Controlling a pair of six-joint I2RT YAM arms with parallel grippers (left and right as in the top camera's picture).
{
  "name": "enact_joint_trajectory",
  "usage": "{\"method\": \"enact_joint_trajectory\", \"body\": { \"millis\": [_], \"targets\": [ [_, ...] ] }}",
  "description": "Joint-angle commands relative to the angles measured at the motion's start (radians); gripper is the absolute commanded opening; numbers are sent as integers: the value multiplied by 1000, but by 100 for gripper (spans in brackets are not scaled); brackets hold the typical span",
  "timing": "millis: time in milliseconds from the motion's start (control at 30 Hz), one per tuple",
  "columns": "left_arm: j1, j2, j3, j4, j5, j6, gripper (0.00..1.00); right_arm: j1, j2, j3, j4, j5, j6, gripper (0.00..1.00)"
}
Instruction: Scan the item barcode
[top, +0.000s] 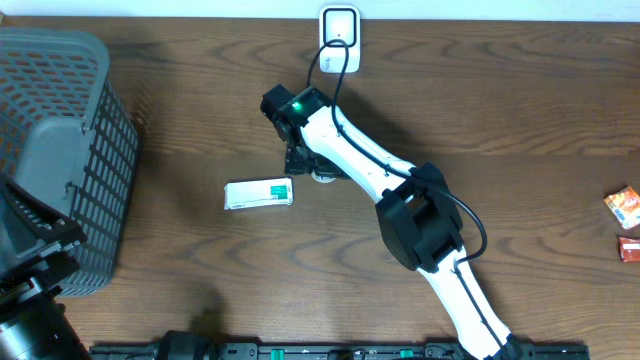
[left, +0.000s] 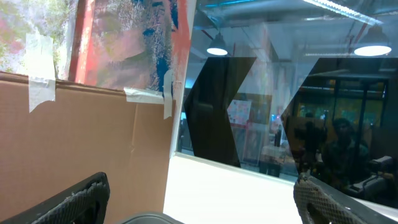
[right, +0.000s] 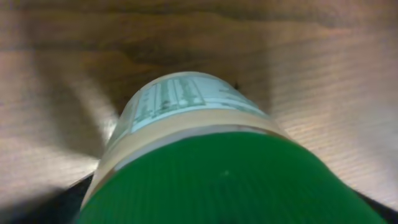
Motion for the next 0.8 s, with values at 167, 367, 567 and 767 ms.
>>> {"method": "enact_joint_trajectory", "body": {
  "millis": [167, 367, 567, 767],
  "targets": [
    [5, -3, 12, 3, -9, 9, 95, -62, -63, -1, -10, -159, -51, 99],
    [5, -3, 12, 3, -9, 9, 95, -129, -66, -1, -19, -229, -17, 97],
    [5, -3, 12, 3, -9, 9, 95, -135, -66, -2, -32, -239, -18, 97],
    [5, -3, 12, 3, -9, 9, 95, -105, -66, -10, -24, -176, 28, 98]
  ]
}}
